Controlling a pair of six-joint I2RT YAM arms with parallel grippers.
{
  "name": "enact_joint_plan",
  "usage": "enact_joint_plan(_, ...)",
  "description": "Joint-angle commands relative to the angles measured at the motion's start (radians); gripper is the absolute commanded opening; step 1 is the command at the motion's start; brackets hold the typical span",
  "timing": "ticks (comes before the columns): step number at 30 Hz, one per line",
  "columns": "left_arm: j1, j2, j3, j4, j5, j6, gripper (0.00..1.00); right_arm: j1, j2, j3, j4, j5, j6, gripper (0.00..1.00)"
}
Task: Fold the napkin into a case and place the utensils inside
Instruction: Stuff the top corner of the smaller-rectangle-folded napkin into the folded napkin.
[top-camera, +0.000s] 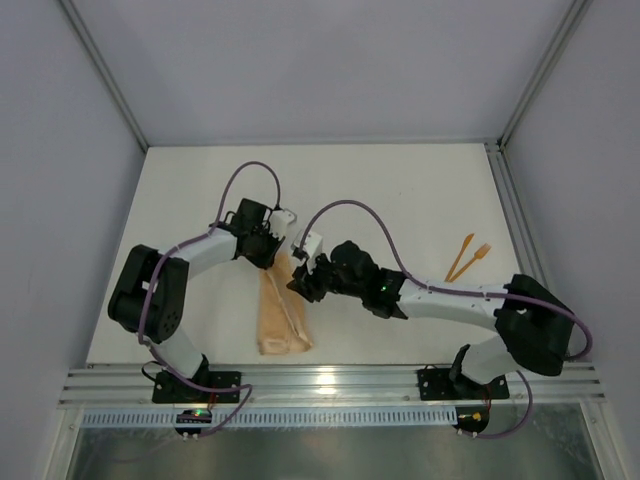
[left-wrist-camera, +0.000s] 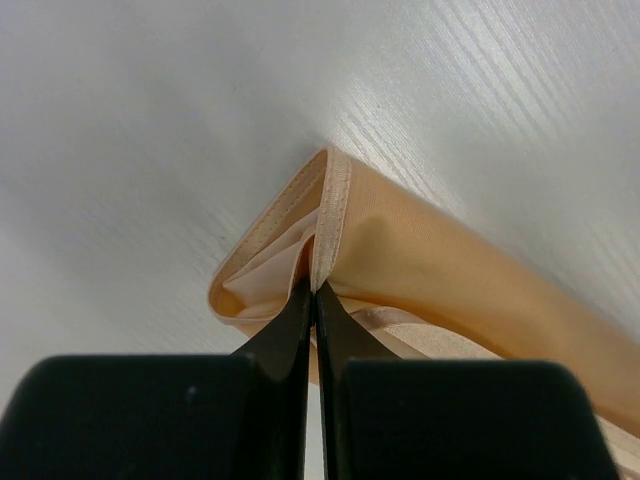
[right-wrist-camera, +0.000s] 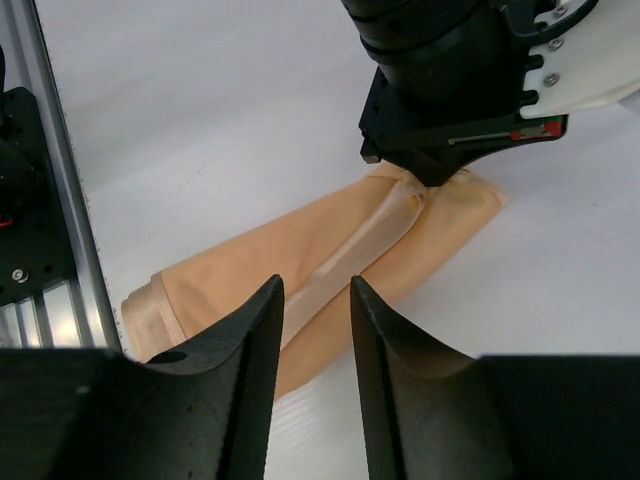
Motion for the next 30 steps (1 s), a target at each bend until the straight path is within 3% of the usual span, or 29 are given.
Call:
enact_joint_plan(1,0.004,-0.031,-0.013,-0.046,0.002,0.022,0.0,-0.02,0.123,-0.001,0.274,-0.083,0.067,0.34)
enact_joint_plan(3,0.004,-0.038,-0.013,-0.051,0.005,0.025,0.0,-0.062,0.209,0.005,0.357,-0.091,0.13,0.29)
enact_joint_plan(7,0.004,-0.049,-0.021,-0.054,0.019,0.027,0.0,-0.09,0.32,0.074,0.385,-0.048,0.134,0.27)
enact_joint_plan(18,0.004,-0.077,-0.033,-0.059,0.051,0.031,0.0,-0.09,0.515,0.216,0.29,-0.008,0.09,0.38)
enact_joint_plan(30,0.004,-0.083,-0.036,-0.043,0.072,0.008,0.0,-0.061,0.55,0.159,0.281,0.015,0.03,0.46)
